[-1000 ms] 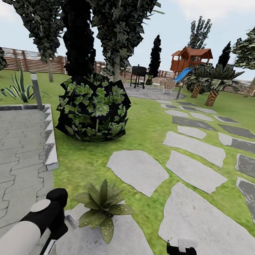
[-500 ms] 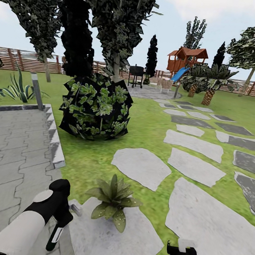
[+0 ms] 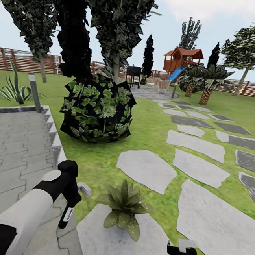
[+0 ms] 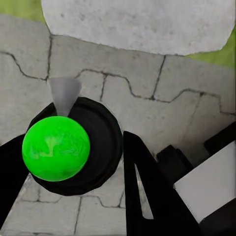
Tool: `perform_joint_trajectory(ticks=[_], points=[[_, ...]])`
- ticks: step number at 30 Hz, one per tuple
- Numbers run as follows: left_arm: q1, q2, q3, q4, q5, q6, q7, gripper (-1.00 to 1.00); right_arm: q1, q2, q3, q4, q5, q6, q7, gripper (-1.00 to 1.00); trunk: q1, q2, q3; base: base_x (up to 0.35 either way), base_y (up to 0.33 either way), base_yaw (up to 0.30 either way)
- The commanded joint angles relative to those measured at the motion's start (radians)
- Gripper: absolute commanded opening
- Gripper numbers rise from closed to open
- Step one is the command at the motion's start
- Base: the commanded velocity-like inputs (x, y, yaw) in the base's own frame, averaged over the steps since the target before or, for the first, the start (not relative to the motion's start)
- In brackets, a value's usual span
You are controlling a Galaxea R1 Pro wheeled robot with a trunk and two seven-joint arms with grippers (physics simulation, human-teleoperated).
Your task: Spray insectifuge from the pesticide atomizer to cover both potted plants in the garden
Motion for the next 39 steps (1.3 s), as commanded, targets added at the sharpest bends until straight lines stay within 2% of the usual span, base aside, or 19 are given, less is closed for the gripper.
perform_joint_trajectory(ticks=[1, 10, 11, 14, 17, 28, 39], points=[[0.000, 0.001, -0.014, -0.001, -0.006, 0.010, -0.014, -1.00, -0.001, 0.001, -0.007, 0.002, 0.010, -0.004, -0.003, 1.00, 0.000, 0.000, 0.000, 0.238, 0.256, -0.251], [0.016, -0.002, -0.033, 0.000, -0.006, 0.008, -0.021, -1.00, -0.001, 0.000, -0.007, 0.000, 0.010, -0.004, -0.003, 1.00, 0.000, 0.000, 0.006, 0.260, 0.243, -0.261], [0.017, 0.000, -0.044, 0.001, -0.006, 0.008, -0.029, -1.00, -0.001, 0.000, -0.007, 0.001, 0.010, -0.004, -0.004, 1.00, 0.000, 0.000, 0.006, 0.266, 0.231, -0.264], [0.019, 0.006, -0.135, 0.002, -0.004, 0.007, -0.058, -1.00, -0.001, 0.000, -0.007, 0.000, 0.010, -0.004, -0.004, 1.00, 0.000, 0.000, 0.007, 0.161, 0.127, -0.166], [0.020, 0.007, -0.156, 0.003, -0.002, 0.007, -0.058, -1.00, -0.001, 0.000, -0.007, 0.000, 0.010, -0.004, -0.004, 1.00, 0.000, 0.000, 0.007, 0.035, 0.025, -0.035], [0.035, 0.009, -0.158, 0.002, 0.005, 0.009, -0.058, -1.00, -0.001, 0.000, -0.007, 0.001, 0.010, -0.004, -0.003, 1.00, 0.000, 0.000, 0.010, -0.002, 0.001, -0.191], [0.045, 0.016, -0.152, 0.024, -0.005, 0.011, -0.053, -1.00, -0.001, 0.001, -0.007, 0.001, 0.010, -0.004, -0.003, 1.00, 0.000, 0.000, 0.011, -0.232, 0.000, -0.078]])
